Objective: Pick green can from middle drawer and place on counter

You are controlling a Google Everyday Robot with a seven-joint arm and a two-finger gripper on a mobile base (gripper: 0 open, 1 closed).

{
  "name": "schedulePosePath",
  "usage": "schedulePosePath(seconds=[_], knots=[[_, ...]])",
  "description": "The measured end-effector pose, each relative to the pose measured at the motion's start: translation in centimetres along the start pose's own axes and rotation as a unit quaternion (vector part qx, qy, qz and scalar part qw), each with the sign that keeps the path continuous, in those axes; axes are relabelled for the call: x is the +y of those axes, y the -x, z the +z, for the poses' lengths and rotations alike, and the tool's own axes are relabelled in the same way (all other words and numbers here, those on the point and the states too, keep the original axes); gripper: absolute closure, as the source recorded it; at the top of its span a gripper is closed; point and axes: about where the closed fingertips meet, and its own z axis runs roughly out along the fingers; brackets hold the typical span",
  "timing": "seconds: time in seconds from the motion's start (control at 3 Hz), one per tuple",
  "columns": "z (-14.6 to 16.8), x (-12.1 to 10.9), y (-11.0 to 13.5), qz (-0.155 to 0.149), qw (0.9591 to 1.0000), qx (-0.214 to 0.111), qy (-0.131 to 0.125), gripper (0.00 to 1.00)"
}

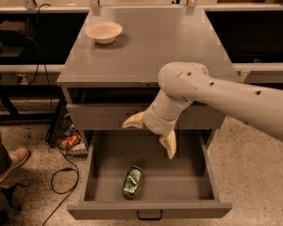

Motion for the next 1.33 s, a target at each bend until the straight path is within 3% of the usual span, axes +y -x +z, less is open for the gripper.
schedulePosePath(seconds=[0.33,0.67,1.33], knots=[[5.5,-0.4,-1.1,-0.067,0.9972,-0.027,-0.017,0.00],[6.0,-0.4,-1.1,-0.072,0.9969,-0.027,-0.019,0.00],[12.5,-0.2,-0.8,-0.111,0.9927,-0.037,-0.027,0.00]])
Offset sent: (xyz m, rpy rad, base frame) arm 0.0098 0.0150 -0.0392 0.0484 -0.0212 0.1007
